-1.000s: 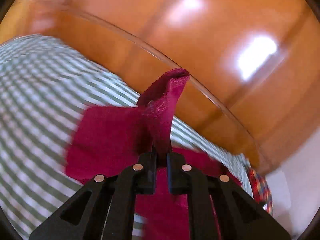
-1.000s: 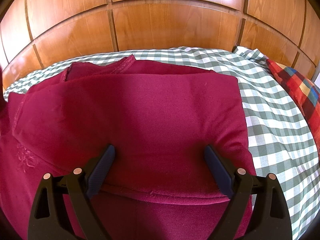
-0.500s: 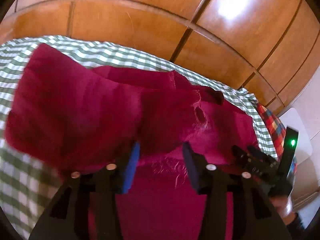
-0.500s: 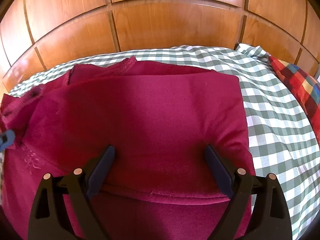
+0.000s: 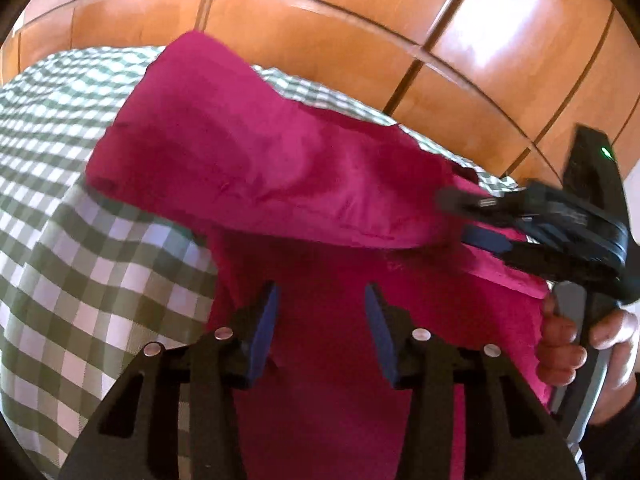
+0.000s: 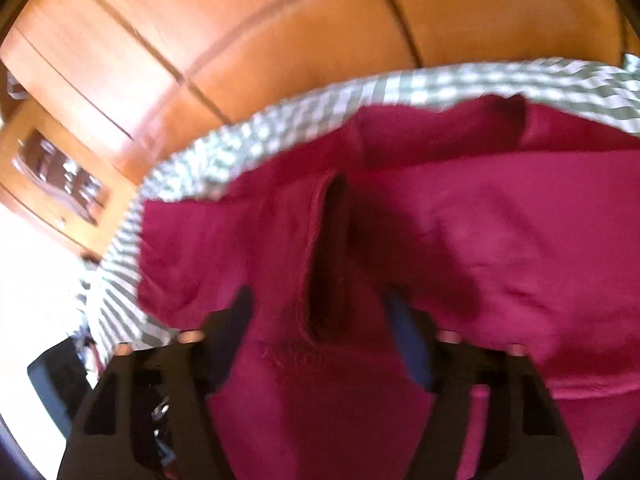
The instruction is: Fold small clothes
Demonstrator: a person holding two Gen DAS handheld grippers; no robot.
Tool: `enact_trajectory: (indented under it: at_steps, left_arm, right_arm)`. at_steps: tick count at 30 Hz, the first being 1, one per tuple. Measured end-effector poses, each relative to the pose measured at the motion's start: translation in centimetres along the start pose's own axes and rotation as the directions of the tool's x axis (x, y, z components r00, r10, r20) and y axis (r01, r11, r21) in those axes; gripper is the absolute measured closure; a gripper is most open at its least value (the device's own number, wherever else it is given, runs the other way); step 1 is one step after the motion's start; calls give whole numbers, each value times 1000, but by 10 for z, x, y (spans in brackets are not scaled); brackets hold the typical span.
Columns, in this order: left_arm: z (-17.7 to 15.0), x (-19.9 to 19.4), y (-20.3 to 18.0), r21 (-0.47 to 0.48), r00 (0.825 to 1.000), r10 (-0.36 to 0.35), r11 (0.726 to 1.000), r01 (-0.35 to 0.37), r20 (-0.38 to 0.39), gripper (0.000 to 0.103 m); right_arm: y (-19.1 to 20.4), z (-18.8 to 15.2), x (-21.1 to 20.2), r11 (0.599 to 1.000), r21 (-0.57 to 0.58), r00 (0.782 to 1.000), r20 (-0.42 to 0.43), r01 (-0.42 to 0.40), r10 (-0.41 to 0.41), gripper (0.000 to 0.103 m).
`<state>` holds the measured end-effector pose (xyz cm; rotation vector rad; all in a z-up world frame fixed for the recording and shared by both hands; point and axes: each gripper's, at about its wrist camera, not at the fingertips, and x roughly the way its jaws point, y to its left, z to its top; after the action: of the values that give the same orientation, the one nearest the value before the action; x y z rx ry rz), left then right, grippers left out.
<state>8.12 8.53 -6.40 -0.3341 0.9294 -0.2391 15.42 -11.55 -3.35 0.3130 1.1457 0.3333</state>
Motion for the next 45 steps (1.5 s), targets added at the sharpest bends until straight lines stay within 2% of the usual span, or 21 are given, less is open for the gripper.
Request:
enact_trajectory:
  at_steps: [1,2,3,5,7,9,12,16,22,25,28,31,33,37,39,40,41,43,45]
  left_arm:
    - [-1,2,3,-7,1000,-4,1000,4,-1,61]
    - [-1,3,3,-11,1000,-6,1000,6,0,61]
    - [-3,4,5,-16,1000,-10,1000,10,2,62]
    - [-4,5,10,-36,1000,-27,999,27,7,63]
    - [-6,5,14,-49,999,-38,998,38,9,64]
    - [-10,4,15,-52,999,-42,998,42,13,64]
    - [-12,3,15,-51,999,-40,998,41,17,64]
    - [-13,3,16,-49,999,-34,998,34,15,64]
    - [-8,5,9,-52,1000,-18,998,18,3,65]
    - [-5,4,10,-69,1000,-4,998,4,-10,70]
    - [-3,1,14,-79,1000,16,997,-18,-25,76]
    - [-4,-7,13,-57,999,30,998,-32,-36,76]
    - [-4,-17,7,-31,999,42,999,-43,-27,72]
    - [2,-50,-6,28,998,1,1000,-3,57,63]
    - [10,-57,-12,40,996,-14,999,10,90,57]
    - [14,-57,-14,46,995,-20,999,15,98,56]
    - [18,-56,-17,52,995,-24,998,19,102,56]
    - [27,-48,-24,68,994,-26,997,19,102,56]
    - [33,-39,-30,88,994,-31,996,22,101,56]
  right_arm:
    - [6,3,0,999,-22,1000,2,29,-29,87]
    - [13,6,-5,999,-39,999,12,30,-30,98]
    - [18,7,-12,998,-52,999,30,32,-31,99]
    - [27,12,-42,994,-101,992,121,51,-38,99]
    - [25,22,-77,994,-98,978,208,57,-36,99]
    - [12,27,-108,995,-70,958,282,77,-54,99]
    - [-20,27,-138,991,-12,934,338,133,-121,99]
    - [-79,14,-143,974,119,927,300,195,-222,99]
    - [-145,-17,-124,940,264,938,209,219,-277,99]
    - [-158,-29,-118,930,303,944,188,207,-271,99]
    - [-166,-40,-122,924,343,946,209,168,-249,99]
    - [-169,-45,-124,921,356,947,207,161,-246,99]
    - [-173,-48,-118,916,348,946,176,199,-272,99]
    - [-179,-49,-115,916,357,949,179,183,-260,99]
    - [-175,-47,-123,922,340,941,210,185,-266,94]
    - [-172,-47,-128,922,335,936,220,192,-275,86]
    - [-169,-47,-133,922,328,929,233,204,-288,71]
    - [-159,-47,-148,923,314,909,277,222,-312,56]
    - [-145,-45,-156,938,282,905,313,200,-287,56]
